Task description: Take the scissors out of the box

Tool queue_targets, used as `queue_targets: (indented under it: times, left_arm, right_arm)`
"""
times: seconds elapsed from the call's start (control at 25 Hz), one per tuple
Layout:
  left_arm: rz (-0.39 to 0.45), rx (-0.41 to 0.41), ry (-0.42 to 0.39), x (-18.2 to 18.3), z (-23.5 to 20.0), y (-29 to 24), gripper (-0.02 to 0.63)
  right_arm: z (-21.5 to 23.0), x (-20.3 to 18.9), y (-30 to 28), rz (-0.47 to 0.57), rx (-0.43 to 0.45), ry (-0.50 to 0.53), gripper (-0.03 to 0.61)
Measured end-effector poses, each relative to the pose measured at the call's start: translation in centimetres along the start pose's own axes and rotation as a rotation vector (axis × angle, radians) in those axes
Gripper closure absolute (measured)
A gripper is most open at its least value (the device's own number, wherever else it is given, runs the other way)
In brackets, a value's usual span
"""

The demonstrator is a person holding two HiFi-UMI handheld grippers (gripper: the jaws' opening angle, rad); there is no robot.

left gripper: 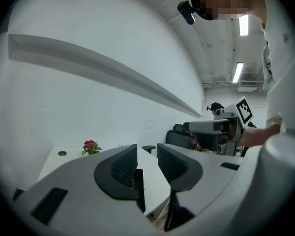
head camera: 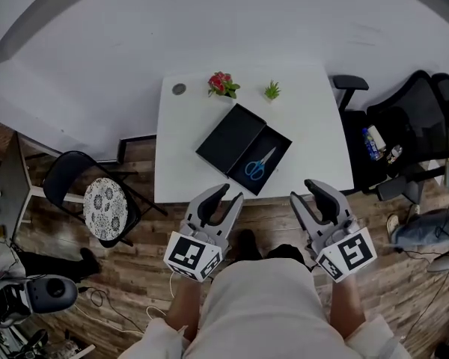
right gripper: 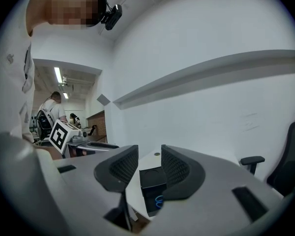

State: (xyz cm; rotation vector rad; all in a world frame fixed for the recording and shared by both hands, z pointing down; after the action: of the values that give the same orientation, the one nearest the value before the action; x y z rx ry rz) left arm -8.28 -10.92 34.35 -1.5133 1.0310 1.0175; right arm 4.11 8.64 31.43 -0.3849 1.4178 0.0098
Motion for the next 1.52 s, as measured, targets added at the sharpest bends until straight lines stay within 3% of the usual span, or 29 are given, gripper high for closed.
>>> queue_targets:
  times: [0.36,0.6,0.96,1.52]
  left_arm:
    - [-0.024,-0.012,-0.002,-0.4,-0.3,-0.4,0.476]
    - [-0.027,0.031,0.009,0.0,-0.2,-1.5,0.476]
    - [-0.023,0.157,0.052,1.0,0.1,-3.1,0.476]
    - [-0.024,0.398,0.123,0.9,0.5,-4.3,0.476]
  right_arm:
    - [-0.1,-0.8,-1.0,-0.021,0.014,-0.003,0.43]
    - [1.5,-1.1,-2.6,-0.051,0.072,0.016,0.43]
    - [4.2,-2.0,-6.5,-0.133,0.27,0.11,0.434]
    - [6.1,-5.4,-13.8,-0.317,0.556,0.376,0.439]
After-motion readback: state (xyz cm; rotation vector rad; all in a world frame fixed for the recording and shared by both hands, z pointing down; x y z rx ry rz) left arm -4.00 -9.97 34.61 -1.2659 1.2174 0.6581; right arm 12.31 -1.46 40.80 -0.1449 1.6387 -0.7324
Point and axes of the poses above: the fingertips, and each gripper's own axes: y backward along the fingers, z to its right, x out of its top, the point moved 8 cm from there along y, backward along the fingers, and after that the axes turned 6 degrees about -z, right-handed, at the moved point
